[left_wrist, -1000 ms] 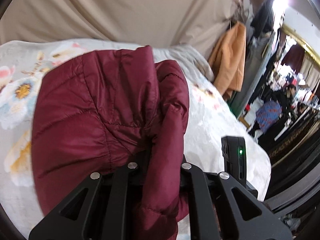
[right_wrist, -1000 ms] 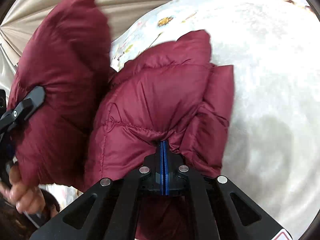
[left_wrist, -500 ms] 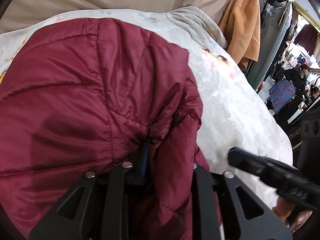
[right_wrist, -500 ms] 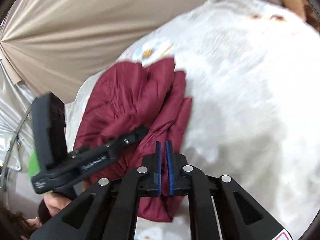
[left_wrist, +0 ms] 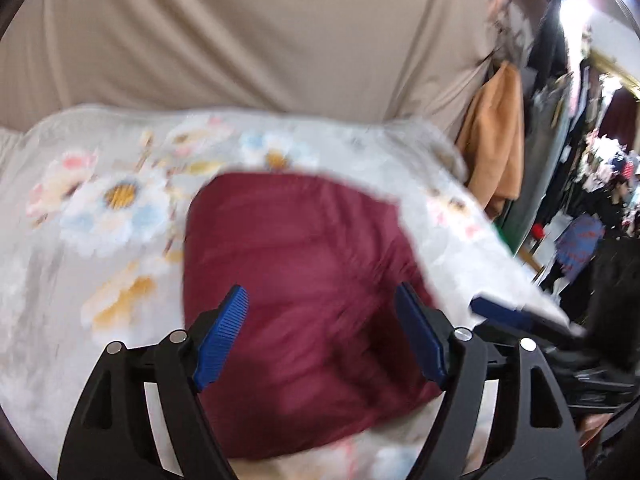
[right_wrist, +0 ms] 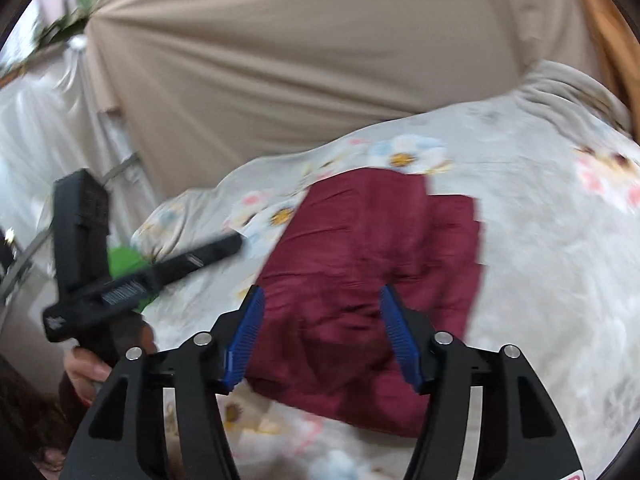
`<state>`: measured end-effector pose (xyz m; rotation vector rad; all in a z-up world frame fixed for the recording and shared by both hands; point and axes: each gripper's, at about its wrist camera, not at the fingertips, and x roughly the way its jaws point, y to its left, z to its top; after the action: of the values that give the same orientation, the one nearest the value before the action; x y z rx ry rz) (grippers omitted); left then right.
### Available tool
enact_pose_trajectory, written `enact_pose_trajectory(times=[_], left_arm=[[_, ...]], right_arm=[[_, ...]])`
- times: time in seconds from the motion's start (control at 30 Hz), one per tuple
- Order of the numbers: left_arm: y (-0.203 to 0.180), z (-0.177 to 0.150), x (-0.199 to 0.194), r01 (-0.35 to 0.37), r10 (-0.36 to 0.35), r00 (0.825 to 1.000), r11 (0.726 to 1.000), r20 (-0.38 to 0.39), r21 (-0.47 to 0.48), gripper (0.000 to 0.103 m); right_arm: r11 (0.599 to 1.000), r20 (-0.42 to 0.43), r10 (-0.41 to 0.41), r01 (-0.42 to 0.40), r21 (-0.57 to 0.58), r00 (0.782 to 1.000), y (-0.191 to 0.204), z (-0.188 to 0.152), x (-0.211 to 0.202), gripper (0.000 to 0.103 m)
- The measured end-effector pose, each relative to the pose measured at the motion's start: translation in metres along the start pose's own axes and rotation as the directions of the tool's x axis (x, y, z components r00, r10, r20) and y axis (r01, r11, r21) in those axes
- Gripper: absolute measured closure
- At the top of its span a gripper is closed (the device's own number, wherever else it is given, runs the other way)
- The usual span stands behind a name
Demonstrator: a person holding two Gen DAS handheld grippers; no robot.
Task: Fold large clothes
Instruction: 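Fold the jacket end over the bundle with both tools and release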
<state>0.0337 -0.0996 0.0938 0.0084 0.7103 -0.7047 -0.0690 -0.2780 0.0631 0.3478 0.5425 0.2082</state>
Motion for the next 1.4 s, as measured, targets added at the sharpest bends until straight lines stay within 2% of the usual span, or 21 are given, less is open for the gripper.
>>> enact_pose_trajectory(times=[0.07, 0.1, 0.13, 0.17, 0.23, 0.33, 0.4, 0.47, 0.53, 0.63, 0.67, 0.77, 0.83, 1.0, 1.03, 1.07, 1.1, 1.13, 1.27, 1.33, 1.4], left_arm=[[0.012, -0.016, 0.013, -0.017, 0.016, 0.998, 1.0, -0.06, -0.019, 0.03], [0.02, -0.026, 0.021, -0.013, 0.009, 0.995, 0.999, -0.098, -0.038, 0.03], [0.027, -0.035, 0.025, -0.01, 0.004, 0.993, 0.999, -0.116, -0.05, 0.03], [0.026, -0.039, 0.032, -0.024, 0.019, 0.993, 0.999, -0.115, -0.043, 0.03], [0.022, -0.047, 0.032, -0.054, 0.054, 0.994, 0.999, -0.099, 0.004, 0.03], [0.007, -0.052, 0.045, -0.062, 0.068, 0.992, 0.996, -0.111, 0.061, 0.03], [-0.005, -0.056, 0.058, -0.078, 0.091, 0.988, 0.991, -0.125, 0.107, 0.03], [-0.014, -0.058, 0.065, -0.102, 0.12, 0.985, 0.985, -0.128, 0.141, 0.028], [-0.017, -0.06, 0.068, -0.13, 0.149, 0.982, 0.98, -0.12, 0.149, 0.027], [-0.017, -0.057, 0.068, -0.14, 0.157, 0.981, 0.98, -0.114, 0.142, 0.027], [-0.017, -0.057, 0.068, -0.143, 0.159, 0.981, 0.98, -0.115, 0.137, 0.027], [-0.018, -0.057, 0.069, -0.153, 0.169, 0.979, 0.979, -0.114, 0.133, 0.026], [-0.019, -0.057, 0.069, -0.16, 0.176, 0.978, 0.978, -0.113, 0.137, 0.026], [-0.019, -0.056, 0.069, -0.162, 0.178, 0.977, 0.978, -0.116, 0.134, 0.026], [-0.02, -0.056, 0.069, -0.161, 0.177, 0.977, 0.978, -0.116, 0.135, 0.026], [-0.02, -0.056, 0.069, -0.16, 0.176, 0.978, 0.978, -0.116, 0.132, 0.026], [-0.019, -0.055, 0.068, -0.155, 0.171, 0.978, 0.979, -0.117, 0.129, 0.026], [-0.018, -0.054, 0.066, -0.147, 0.162, 0.979, 0.981, -0.12, 0.125, 0.026], [-0.007, -0.045, 0.049, -0.087, 0.092, 0.99, 0.995, -0.11, 0.045, 0.03], [0.0, -0.037, 0.045, -0.086, 0.087, 0.993, 0.996, -0.086, 0.015, 0.03], [0.003, -0.034, 0.056, -0.097, 0.098, 0.99, 0.995, -0.102, 0.023, 0.03]], right_arm=[[0.998, -0.025, -0.059, 0.058, -0.035, 0.998, 0.005, -0.005, 0.017, 0.042], [0.994, -0.043, -0.103, 0.101, -0.047, 0.994, 0.004, -0.008, 0.024, 0.05], [0.99, -0.051, -0.137, 0.134, -0.046, 0.989, -0.001, -0.011, 0.028, 0.076], [0.985, -0.068, -0.174, 0.172, -0.025, 0.982, -0.009, -0.016, 0.03, 0.089], [0.983, -0.069, -0.17, 0.174, 0.055, 0.983, -0.032, -0.024, 0.025, 0.096], [0.964, -0.118, -0.174, 0.194, 0.185, 0.978, -0.077, -0.049, 0.027, 0.097], [0.952, -0.185, -0.134, 0.178, 0.249, 0.974, -0.101, -0.07, 0.048, 0.097], [0.944, -0.207, -0.105, 0.163, 0.288, 0.973, -0.111, -0.078, 0.053, 0.098], [0.944, -0.204, -0.121, 0.177, 0.28, 0.971, -0.109, -0.066, 0.04, 0.095], [0.95, -0.099, -0.155, 0.176, 0.258, 0.983, -0.103, -0.032, 0.008, 0.084], [0.951, -0.052, -0.188, 0.195, 0.24, 0.981, -0.1, -0.017, -0.003, 0.084], [0.961, 0.029, -0.196, 0.187, 0.203, 0.98, -0.094, 0.019, -0.008, 0.077], [0.962, 0.03, -0.21, 0.201, 0.187, 0.977, -0.093, 0.038, 0.008, 0.073], [0.945, -0.074, -0.227, 0.238, 0.224, 0.971, -0.11, 0.063, 0.081, 0.069], [0.943, -0.091, -0.227, 0.242, 0.227, 0.97, -0.112, 0.064, 0.089, 0.071], [0.945, -0.122, -0.21, 0.234, 0.229, 0.97, -0.117, 0.059, 0.103, 0.078], [0.946, -0.131, -0.195, 0.222, 0.235, 0.972, -0.118, 0.055, 0.108, 0.094], [0.945, -0.121, -0.195, 0.219, 0.244, 0.973, -0.12, 0.047, 0.107, 0.098], [0.934, -0.06, -0.221, 0.229, 0.272, 0.973, -0.125, 0.029, 0.076, 0.101], [0.934, -0.124, -0.226, 0.251, 0.254, 0.966, -0.131, 0.017, 0.089, 0.101], [0.938, -0.165, -0.219, 0.254, 0.237, 0.962, -0.134, 0.011, 0.102, 0.101]])
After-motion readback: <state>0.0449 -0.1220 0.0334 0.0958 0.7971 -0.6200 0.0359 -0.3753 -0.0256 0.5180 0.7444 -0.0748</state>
